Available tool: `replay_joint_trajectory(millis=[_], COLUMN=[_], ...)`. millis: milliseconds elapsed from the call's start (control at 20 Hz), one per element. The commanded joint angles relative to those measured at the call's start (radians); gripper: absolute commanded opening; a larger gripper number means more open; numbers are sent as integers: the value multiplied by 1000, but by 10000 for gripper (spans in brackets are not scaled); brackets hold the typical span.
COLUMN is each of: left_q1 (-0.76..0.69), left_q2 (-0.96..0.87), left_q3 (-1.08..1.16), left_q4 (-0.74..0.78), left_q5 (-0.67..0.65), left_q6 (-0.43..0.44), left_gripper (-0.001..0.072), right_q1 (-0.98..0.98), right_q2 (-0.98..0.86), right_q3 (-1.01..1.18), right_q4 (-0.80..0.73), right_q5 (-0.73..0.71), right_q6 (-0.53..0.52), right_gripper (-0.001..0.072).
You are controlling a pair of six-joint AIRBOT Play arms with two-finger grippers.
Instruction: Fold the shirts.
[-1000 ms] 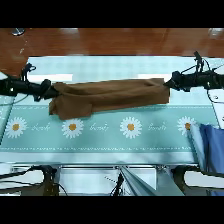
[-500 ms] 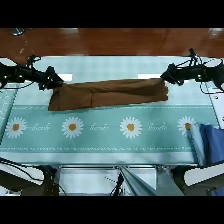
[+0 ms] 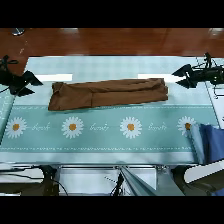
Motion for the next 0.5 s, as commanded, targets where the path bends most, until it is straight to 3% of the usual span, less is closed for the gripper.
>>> replay_joint_trajectory(millis=[0, 150, 450], left_q1=[-16, -117, -327], left_q2=[253, 430, 430], left_q3=[-276, -499, -547], left_q4=[-97, -280, -299], left_q5=[195, 280, 311], left_q6=[105, 214, 212], left_gripper=[705, 705, 704], right_q1=[-7, 38, 156], right_q2=[-45, -100, -130], right_q3=[6, 6, 6], right_q4=[-31, -30, -35], right_q5=[51, 59, 83], right_q6=[1, 3, -2], right_gripper=[621, 621, 619])
